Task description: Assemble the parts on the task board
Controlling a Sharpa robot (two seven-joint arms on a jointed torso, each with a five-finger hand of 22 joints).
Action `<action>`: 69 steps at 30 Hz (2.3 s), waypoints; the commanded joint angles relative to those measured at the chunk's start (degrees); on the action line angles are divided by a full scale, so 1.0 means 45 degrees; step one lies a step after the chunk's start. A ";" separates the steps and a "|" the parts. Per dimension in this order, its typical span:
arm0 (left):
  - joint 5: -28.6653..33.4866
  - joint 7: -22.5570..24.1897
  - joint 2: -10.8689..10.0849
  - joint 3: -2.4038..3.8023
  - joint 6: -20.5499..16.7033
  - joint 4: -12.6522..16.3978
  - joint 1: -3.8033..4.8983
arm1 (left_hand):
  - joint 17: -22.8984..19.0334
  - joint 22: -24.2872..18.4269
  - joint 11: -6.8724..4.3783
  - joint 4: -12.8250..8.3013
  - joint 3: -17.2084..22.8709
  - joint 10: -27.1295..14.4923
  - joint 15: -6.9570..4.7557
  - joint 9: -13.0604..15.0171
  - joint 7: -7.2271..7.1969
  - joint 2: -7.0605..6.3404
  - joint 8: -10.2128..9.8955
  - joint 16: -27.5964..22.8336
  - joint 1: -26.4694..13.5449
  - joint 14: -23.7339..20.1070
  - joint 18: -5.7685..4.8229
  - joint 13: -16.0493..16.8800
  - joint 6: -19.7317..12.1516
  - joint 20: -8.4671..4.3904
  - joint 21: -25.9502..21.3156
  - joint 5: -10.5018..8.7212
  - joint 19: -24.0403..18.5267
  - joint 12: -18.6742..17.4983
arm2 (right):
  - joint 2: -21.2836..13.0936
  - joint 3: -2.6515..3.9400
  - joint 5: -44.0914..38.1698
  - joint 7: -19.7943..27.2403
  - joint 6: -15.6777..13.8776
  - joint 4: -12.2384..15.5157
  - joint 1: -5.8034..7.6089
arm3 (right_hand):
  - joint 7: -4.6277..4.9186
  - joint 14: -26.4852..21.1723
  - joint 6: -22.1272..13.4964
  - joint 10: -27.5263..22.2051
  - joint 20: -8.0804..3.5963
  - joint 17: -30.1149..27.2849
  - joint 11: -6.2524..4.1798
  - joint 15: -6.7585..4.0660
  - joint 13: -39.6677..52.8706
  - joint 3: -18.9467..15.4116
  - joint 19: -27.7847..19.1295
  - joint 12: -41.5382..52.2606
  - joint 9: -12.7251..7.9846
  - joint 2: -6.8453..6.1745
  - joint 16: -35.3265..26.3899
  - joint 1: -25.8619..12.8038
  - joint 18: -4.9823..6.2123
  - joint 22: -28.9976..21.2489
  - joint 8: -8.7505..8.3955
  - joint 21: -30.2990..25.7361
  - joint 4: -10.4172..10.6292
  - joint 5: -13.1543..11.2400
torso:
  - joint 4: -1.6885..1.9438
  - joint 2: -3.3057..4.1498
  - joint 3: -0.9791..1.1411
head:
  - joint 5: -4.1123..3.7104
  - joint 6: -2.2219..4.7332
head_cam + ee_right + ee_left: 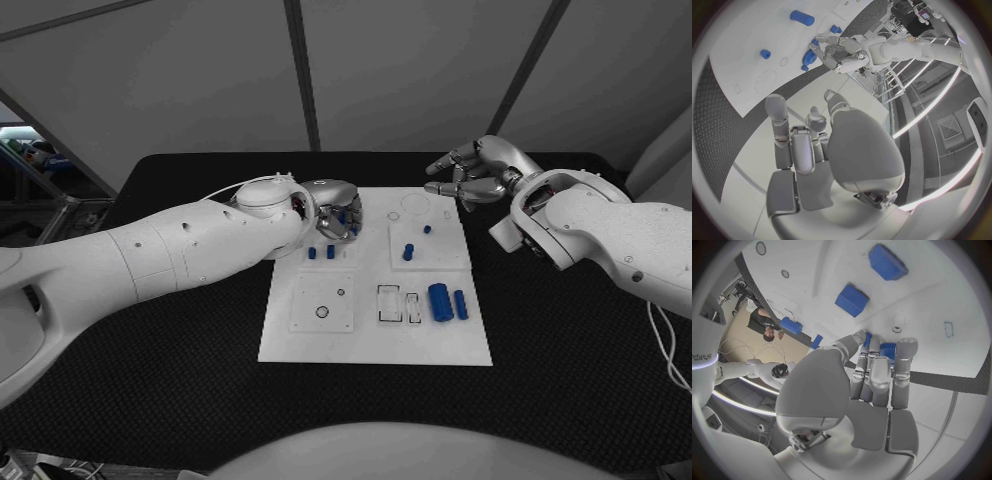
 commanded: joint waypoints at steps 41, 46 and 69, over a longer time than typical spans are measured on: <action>0.1769 0.0247 -0.2525 0.0774 -0.0549 0.1771 -0.0377 | -0.0001 0.0289 0.0023 -0.0089 0.0163 0.0490 0.0052 -0.0107 0.0044 -0.0172 -0.0291 0.0147 -0.0393 0.0233 0.0162 -0.0031 0.0348 -0.0009 0.0252 -0.0091 0.0142 -0.0583 | -0.0087 0.0008 0.0026 0.0100 -0.0002 -0.0015 0.0017 | -0.0022 0.0712 -0.0067 -0.0046 0.0018 0.0939 0.0002 -0.0092 -0.0008 0.0108 -0.0090 -0.0028 -0.0017 0.0034 -0.0056 -0.0050 0.0092 -0.0024 0.0028 -0.0076 -0.0010 0.0057 | 0.0011 -0.0002 -0.0007 | 0.0039 0.0140; 0.1778 0.0256 -0.2664 0.0774 -0.0551 0.1827 -0.0456 | -0.0003 0.0292 0.0024 -0.0089 0.0158 0.0493 0.0053 -0.0109 0.0045 -0.0181 -0.0297 0.0147 -0.0400 0.0233 0.0161 -0.0031 0.0348 -0.0008 0.0254 -0.0091 0.0142 -0.0592 | -0.0096 0.0008 0.0026 0.0095 -0.0005 -0.0014 0.0017 | -0.0022 0.0712 -0.0067 -0.0046 0.0018 0.0939 0.0002 -0.0092 -0.0008 0.0108 -0.0090 -0.0028 -0.0017 0.0034 -0.0056 -0.0050 0.0092 -0.0024 0.0028 -0.0076 -0.0010 0.0057 | 0.0002 0.0002 -0.0002 | 0.0070 0.0145; 0.1830 0.0274 -0.2351 0.0774 -0.0426 0.1514 -0.0632 | 0.0004 0.0308 0.0019 -0.0087 0.0164 0.0521 0.0051 -0.0110 0.0043 -0.0167 -0.0302 0.0152 -0.0401 0.0238 0.0159 -0.0027 0.0371 -0.0007 0.0267 -0.0086 0.0149 -0.0608 | -0.0083 0.0008 0.0026 0.0086 -0.0010 -0.0012 0.0017 | -0.0022 0.0712 -0.0067 -0.0046 0.0018 0.0939 0.0002 -0.0092 -0.0008 0.0108 -0.0090 -0.0028 -0.0017 0.0034 -0.0056 -0.0050 0.0092 -0.0024 0.0028 -0.0076 -0.0010 0.0057 | -0.0012 0.0009 0.0001 | 0.0054 0.0110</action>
